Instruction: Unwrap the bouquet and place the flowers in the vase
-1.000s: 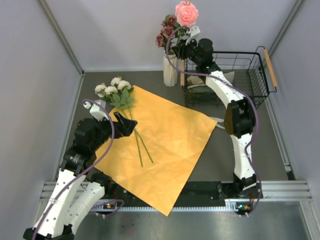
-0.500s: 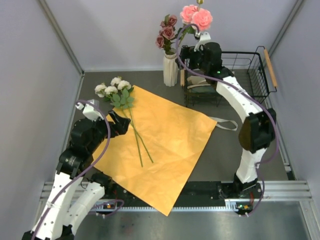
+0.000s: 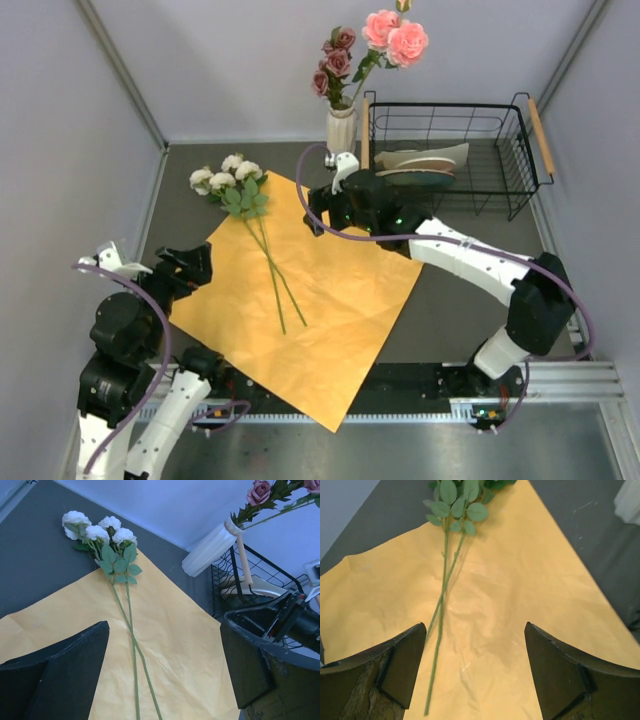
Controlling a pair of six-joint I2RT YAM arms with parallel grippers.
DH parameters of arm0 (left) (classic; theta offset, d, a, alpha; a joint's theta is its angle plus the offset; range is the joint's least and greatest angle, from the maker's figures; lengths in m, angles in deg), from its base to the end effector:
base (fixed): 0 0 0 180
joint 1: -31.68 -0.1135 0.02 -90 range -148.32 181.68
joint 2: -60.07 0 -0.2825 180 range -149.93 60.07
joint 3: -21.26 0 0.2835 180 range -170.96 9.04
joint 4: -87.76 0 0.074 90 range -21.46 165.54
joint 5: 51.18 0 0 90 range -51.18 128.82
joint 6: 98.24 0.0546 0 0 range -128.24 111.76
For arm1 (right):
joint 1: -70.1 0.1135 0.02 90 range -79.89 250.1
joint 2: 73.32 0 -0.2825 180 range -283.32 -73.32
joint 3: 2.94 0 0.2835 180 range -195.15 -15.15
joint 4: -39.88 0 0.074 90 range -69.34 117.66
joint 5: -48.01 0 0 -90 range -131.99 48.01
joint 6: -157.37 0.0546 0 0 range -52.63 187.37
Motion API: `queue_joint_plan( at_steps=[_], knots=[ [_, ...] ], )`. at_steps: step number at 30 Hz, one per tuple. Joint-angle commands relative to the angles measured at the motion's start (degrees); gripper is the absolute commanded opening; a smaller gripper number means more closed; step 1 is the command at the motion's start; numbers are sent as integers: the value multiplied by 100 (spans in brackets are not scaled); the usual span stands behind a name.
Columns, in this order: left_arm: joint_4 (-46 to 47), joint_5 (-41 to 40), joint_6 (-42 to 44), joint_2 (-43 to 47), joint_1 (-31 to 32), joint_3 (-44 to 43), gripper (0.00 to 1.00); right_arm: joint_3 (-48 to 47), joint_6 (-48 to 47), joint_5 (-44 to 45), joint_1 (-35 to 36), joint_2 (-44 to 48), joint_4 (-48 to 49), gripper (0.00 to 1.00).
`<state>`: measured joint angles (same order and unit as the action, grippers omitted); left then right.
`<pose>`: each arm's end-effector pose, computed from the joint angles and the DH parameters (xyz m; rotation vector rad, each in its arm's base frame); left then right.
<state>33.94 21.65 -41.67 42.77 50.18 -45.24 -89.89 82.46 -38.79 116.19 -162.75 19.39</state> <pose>0.0632 -0.0042 0.4020 -0.4424 1.6068 -0.4426 0.2926 0.2996 0.3336 -0.5056 1.9634 0.6344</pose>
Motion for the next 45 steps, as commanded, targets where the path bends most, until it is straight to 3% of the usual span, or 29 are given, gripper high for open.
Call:
queue_joint_plan(
  at_steps=[1, 5, 13, 21, 25, 35, 40, 45],
  knots=[
    [-198, -243, -172, 60, 13, -109, 99, -162, 905, 110, 287, -459, 555, 80],
    [-243, -103, -225, 25, 13, -118, 99, -883, 1531, -275, 366, -1462, 572, 62],
    [-375, 73, -260, 60, 13, -21, 96, -2394, 2112, -1181, 366, -3211, 783, 67],
    [-269, 249, -322, 16, 13, 120, 96, -3406, 2042, -1682, 375, -4555, 880, 56],
    [-225, 267, -296, -37, 13, 111, 96, -3793, 2007, -1665, 357, -4969, 845, 44],
    [-199, 258, -234, -28, 13, 84, 96, -4277, 1778, -1419, 340, -5365, 353, 41],
    [-137, 302, -252, -45, 13, 85, 96, -4637, 1866, -1524, 340, -5576, 178, 29],
    [-164, 293, -243, -2, 13, 58, 96, -4690, 1910, -1498, 313, -5638, 168, 29]
  ],
)
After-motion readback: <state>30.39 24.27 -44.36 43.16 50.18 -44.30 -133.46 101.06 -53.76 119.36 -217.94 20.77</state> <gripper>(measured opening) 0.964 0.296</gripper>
